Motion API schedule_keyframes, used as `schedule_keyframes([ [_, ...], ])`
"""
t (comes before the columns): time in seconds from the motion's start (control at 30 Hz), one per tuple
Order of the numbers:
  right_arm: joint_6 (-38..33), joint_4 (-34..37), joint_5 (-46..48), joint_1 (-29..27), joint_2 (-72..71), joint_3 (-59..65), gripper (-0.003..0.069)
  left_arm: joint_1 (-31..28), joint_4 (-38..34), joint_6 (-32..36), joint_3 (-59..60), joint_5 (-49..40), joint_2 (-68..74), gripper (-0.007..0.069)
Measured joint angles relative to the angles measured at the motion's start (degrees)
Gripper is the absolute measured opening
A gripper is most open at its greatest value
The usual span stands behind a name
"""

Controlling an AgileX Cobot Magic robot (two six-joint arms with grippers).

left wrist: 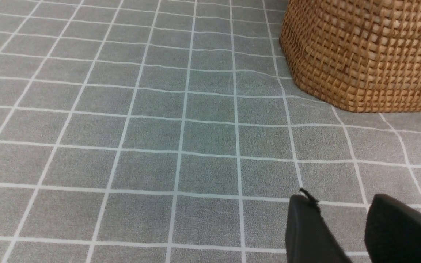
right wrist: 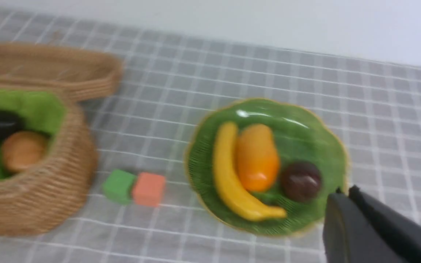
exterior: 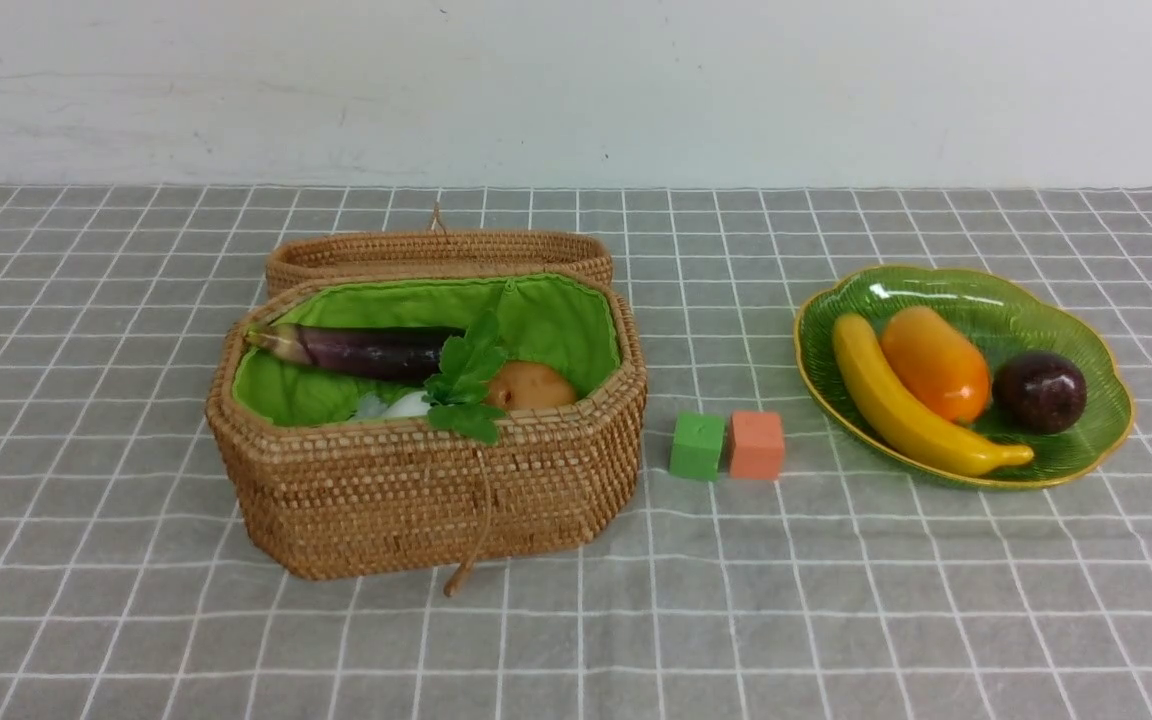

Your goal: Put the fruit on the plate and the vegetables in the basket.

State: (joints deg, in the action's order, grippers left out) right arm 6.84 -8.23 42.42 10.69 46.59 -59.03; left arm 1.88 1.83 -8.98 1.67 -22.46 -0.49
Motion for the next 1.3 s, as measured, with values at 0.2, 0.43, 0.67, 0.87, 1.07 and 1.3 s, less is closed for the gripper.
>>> schedule_keyframes([
  [0.2,0.59,-1.66,-8.05,-7.35,-28.38,28.2,0.0004,0.0,0.0,0.0,0.0,0.0,0.0,0.0238],
  [0.43,0.64,-1.04,-12.95,-12.94,-45.64,49.74,0.001,0.0,0.0,0.0,0.0,0.0,0.0,0.0238],
  [0.67,0.7,1.6,-18.52,-13.48,-47.21,59.51,0.0015,0.0,0.0,0.0,0.0,-0.05,0.0,0.0238],
  [0.87,0.7,1.93,-20.49,-13.48,-47.21,59.96,0.0022,0.0,0.0,0.0,0.0,-0.04,-0.05,0.0238],
  [1.07,0.7,1.99,-20.49,-13.48,-47.21,59.96,0.0027,0.0,0.0,0.0,0.0,-0.04,-0.05,0.0238],
  [1.3,0.7,1.99,-20.49,-13.48,-47.21,59.96,0.0037,0.0,0.0,0.0,0.0,-0.04,-0.05,0.0238],
])
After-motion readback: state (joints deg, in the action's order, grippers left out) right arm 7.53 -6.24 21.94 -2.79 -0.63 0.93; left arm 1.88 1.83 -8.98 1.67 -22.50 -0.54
